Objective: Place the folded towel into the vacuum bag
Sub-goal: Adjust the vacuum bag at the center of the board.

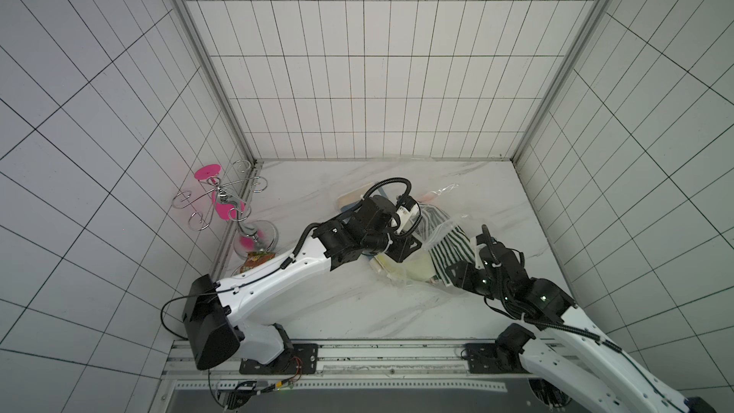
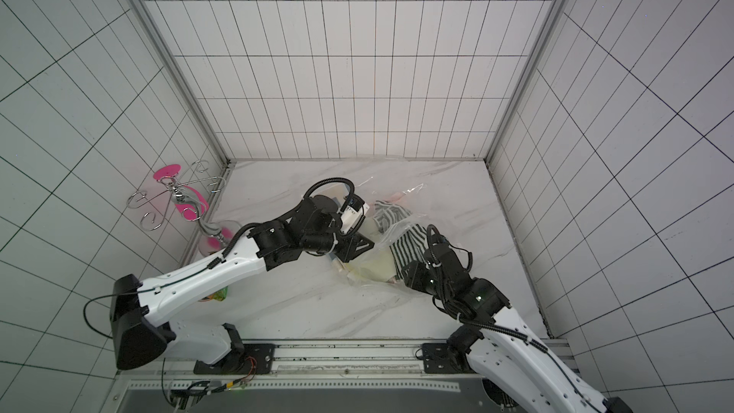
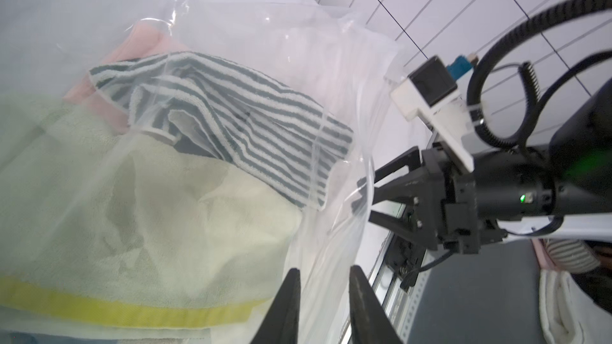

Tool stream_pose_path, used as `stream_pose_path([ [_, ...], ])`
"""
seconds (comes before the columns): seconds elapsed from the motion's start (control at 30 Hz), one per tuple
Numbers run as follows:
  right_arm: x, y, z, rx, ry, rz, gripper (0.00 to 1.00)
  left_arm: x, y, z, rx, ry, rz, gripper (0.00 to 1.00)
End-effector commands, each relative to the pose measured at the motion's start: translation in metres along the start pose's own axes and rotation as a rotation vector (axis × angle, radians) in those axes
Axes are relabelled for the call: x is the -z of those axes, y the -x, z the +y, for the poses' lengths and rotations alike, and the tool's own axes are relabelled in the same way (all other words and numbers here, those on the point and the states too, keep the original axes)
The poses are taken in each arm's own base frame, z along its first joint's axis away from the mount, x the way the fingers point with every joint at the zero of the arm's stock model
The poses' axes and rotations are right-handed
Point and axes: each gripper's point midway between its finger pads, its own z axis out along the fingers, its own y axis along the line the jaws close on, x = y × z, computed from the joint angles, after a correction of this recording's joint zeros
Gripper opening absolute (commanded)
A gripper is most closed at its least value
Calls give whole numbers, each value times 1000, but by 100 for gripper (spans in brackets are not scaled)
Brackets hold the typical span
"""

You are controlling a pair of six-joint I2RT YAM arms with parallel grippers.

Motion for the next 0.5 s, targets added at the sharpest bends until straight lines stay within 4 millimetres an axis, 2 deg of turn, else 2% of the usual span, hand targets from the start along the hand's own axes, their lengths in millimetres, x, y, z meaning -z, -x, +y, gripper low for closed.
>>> stream_pose_path([
  [0.0, 44, -21, -29, -98, -143, 77, 50, 7, -14, -2, 24, 6, 3, 37],
  [0.07, 61, -21, -26, -115, -128, 83, 50, 20, -12, -3, 30, 15, -30, 39],
  [0.13, 80, -12, -15, -118, -91, 56, 51, 36, -8, -5, 32, 24, -76, 41],
  [0.2, 103, 6, -2, -101, -69, 3, 52, 51, -1, -4, 33, 40, -146, 42],
  [0.27, 118, 24, 11, -61, -74, -37, 53, 61, 4, -1, 38, 67, -187, 43],
  [0.37, 123, 56, 36, 5, -88, -91, 55, 56, 4, 9, 48, 105, -193, 42],
  [0.47, 113, 97, 57, 116, -152, -156, 57, 37, 4, 24, 91, 123, -197, 41],
])
